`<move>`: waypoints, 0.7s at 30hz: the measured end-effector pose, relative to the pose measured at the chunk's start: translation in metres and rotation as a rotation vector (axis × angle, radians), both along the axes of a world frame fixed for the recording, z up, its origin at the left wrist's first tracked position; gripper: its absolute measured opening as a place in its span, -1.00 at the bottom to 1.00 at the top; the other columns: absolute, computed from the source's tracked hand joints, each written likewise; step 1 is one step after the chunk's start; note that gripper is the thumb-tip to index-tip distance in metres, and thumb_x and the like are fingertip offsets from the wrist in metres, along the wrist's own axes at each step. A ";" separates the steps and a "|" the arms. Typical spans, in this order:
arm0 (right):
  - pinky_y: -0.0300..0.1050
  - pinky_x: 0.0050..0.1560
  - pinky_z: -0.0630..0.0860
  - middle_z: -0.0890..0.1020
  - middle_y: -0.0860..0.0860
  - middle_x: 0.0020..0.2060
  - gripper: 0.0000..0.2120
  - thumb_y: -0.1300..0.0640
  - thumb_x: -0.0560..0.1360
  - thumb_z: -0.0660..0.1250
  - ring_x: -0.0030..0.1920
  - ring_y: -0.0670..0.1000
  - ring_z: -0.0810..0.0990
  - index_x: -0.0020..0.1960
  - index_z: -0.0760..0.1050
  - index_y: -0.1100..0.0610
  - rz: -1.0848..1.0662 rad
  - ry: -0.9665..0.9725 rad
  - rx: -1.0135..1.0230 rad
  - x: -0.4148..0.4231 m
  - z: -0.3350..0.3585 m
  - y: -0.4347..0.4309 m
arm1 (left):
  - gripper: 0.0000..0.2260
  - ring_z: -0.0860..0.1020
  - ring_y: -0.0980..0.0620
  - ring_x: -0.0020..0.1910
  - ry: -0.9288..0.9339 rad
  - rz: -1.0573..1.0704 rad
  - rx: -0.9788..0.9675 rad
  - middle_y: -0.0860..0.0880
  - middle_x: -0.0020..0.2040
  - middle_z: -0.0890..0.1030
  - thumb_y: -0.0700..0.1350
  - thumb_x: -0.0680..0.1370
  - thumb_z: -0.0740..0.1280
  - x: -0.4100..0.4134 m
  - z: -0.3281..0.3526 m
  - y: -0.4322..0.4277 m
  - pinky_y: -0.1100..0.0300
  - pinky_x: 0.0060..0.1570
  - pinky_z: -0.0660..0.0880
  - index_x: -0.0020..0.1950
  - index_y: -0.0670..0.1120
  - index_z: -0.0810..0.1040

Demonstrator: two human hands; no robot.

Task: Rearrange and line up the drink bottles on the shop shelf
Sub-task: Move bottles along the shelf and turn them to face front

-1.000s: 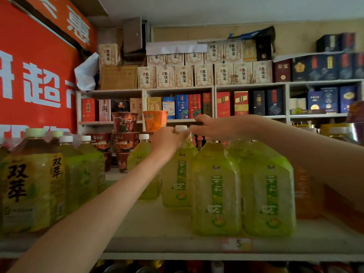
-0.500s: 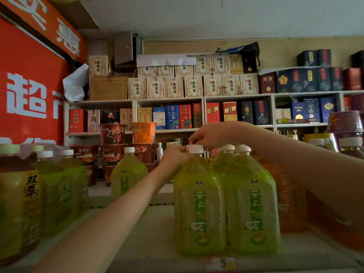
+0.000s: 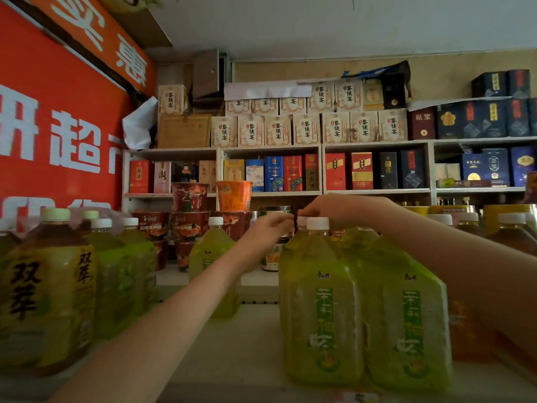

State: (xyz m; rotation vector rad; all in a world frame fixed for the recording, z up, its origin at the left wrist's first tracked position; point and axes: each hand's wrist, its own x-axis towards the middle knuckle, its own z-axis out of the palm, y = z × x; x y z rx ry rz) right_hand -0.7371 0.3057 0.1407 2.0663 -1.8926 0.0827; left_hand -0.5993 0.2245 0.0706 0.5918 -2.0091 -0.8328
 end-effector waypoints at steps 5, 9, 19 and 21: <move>-0.22 -0.01 0.51 0.59 0.03 0.14 -0.70 0.17 0.59 0.20 0.08 0.03 0.58 0.31 0.47 0.10 0.010 -0.124 0.032 0.000 0.004 0.000 | -0.73 0.48 0.24 -0.01 0.130 0.433 -0.402 0.02 0.26 0.52 -0.19 0.60 0.23 0.048 0.002 -0.030 0.41 -0.13 0.47 0.29 -0.03 0.47; -0.37 -0.15 0.41 0.58 -0.02 0.15 -0.72 0.13 0.58 0.24 0.10 0.01 0.57 0.27 0.51 0.09 0.022 -0.216 0.047 -0.001 0.008 -0.004 | -0.57 0.42 -0.02 0.29 0.154 0.630 -0.369 -0.07 0.34 0.44 -0.20 0.56 0.29 0.079 -0.007 -0.065 0.09 0.23 0.44 0.42 -0.06 0.33; -0.27 -0.02 0.47 0.52 0.05 0.24 -0.66 0.20 0.56 0.25 0.12 0.00 0.55 0.34 0.43 0.11 0.029 -0.113 0.052 -0.003 0.004 -0.004 | -0.29 0.51 0.05 -0.01 0.019 0.194 0.235 0.02 0.10 0.52 0.16 0.26 0.51 0.096 -0.026 -0.103 0.20 -0.25 0.44 0.33 0.01 0.34; -0.42 -0.17 0.46 0.47 0.04 0.29 -0.59 0.26 0.56 0.25 -0.05 -0.13 0.53 0.39 0.36 0.11 0.024 -0.071 0.060 -0.004 0.004 -0.002 | -0.41 0.54 0.05 -0.01 0.051 0.270 0.169 0.04 0.07 0.54 0.18 0.34 0.46 0.090 -0.024 -0.106 0.17 -0.18 0.49 0.29 -0.01 0.41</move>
